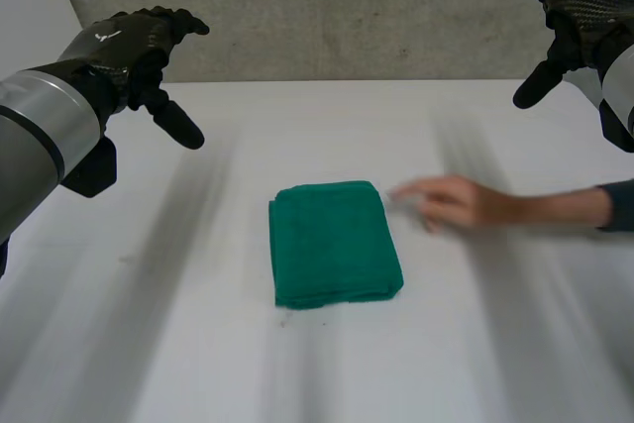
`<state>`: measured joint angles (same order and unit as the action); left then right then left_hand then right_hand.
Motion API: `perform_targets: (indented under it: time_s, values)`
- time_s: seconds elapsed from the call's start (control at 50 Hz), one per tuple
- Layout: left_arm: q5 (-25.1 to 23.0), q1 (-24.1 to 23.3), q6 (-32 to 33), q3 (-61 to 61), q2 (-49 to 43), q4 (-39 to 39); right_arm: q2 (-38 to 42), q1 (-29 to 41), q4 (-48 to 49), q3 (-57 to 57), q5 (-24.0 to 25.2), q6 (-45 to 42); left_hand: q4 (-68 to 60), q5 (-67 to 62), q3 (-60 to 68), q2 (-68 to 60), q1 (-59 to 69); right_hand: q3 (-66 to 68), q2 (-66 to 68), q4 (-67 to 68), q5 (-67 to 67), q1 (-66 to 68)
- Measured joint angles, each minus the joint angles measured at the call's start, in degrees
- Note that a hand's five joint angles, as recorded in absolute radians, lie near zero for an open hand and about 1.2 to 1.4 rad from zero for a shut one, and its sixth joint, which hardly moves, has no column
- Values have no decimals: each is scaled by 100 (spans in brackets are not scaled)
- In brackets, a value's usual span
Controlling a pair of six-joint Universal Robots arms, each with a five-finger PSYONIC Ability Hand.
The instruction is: Fold the towel.
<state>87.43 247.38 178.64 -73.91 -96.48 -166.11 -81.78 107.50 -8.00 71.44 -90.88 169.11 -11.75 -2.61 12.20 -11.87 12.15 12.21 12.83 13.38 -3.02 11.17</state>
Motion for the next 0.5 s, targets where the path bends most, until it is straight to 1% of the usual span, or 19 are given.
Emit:
perform_targets:
  time_s: [0.34,0.5]
  values:
    - [-5,58,-17,-100,244,-45,-182,39,7,187,20,-7,0,0,0,0,0,0,0,0,0,0]
    - [19,57,5,-114,258,-44,-134,60,10,245,26,-2,0,0,0,0,0,0,0,0,0,0]
